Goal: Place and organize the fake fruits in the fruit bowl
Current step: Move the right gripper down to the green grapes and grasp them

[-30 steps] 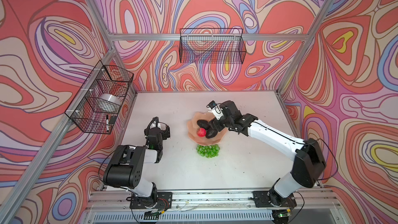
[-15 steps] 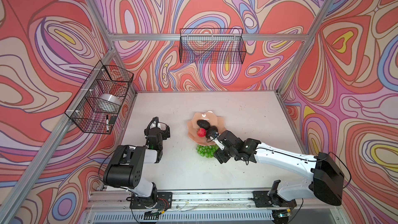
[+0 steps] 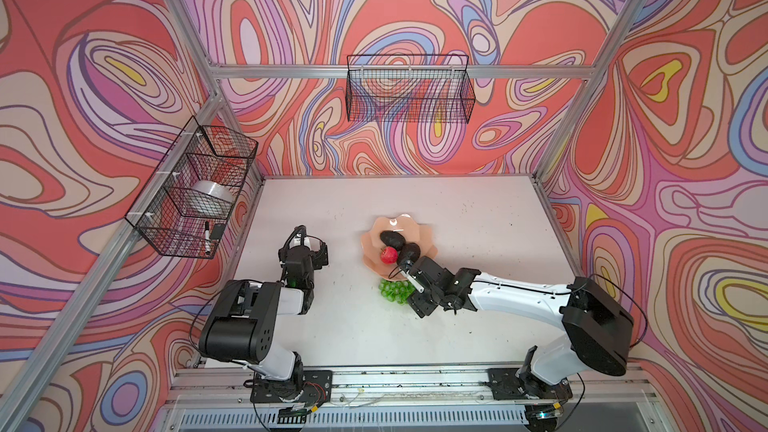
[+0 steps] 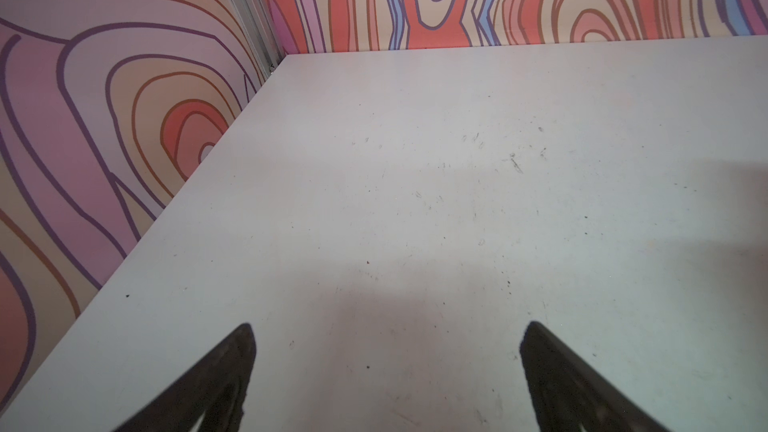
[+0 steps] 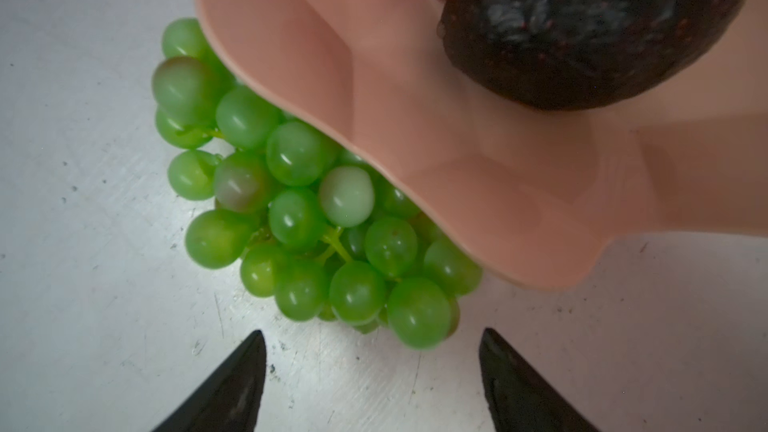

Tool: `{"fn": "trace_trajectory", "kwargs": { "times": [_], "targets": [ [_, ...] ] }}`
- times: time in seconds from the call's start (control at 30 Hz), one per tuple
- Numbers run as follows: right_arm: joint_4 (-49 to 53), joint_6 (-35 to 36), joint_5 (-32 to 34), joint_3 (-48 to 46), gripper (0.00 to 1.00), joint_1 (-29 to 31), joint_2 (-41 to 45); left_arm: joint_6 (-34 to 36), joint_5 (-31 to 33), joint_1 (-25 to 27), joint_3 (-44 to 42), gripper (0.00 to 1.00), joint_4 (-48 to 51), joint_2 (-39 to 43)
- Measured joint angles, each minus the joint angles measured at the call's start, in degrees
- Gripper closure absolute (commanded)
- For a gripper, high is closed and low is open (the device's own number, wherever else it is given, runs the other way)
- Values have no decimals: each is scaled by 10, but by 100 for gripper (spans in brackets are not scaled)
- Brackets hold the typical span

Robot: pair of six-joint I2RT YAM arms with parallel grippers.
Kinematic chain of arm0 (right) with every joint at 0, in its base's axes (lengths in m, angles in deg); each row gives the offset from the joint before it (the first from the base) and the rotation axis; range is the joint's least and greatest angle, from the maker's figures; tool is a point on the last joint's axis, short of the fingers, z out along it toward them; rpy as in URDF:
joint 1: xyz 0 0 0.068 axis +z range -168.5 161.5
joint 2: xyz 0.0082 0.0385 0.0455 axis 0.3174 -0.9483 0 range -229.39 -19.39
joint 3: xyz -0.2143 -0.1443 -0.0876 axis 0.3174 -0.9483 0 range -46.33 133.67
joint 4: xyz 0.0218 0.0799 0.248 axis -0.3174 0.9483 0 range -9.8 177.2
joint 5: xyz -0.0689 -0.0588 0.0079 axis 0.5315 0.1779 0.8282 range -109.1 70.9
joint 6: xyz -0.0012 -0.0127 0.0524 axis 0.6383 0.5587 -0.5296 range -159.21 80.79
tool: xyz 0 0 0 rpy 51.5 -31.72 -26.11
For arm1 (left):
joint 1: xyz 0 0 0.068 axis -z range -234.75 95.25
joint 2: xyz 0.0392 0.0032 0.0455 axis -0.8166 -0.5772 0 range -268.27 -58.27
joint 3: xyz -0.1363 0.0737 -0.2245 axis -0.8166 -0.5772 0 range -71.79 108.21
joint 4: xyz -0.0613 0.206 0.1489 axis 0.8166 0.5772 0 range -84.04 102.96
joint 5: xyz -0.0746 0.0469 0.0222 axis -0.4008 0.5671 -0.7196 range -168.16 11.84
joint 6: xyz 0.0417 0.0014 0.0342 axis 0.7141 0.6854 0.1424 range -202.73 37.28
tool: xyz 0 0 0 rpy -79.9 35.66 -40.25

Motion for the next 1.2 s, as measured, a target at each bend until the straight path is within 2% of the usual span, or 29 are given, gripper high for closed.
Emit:
{"fn": "trace_trajectory", "kwargs": {
  "times": [0.3, 0.67, 1.07, 1.2],
  "targets": [
    [-14, 14, -3, 35, 18, 0, -37, 0, 0, 0, 0, 0, 0, 0],
    [-30, 17, -41, 43, 21, 22, -67, 0, 0, 0, 0, 0, 0, 0],
    [-20, -42, -69, 45, 22, 107, -71, 0, 0, 0, 0, 0, 0, 0],
    [-11, -70, -61, 46, 20, 114, -67, 0, 0, 0, 0, 0, 0, 0]
  ]
}}
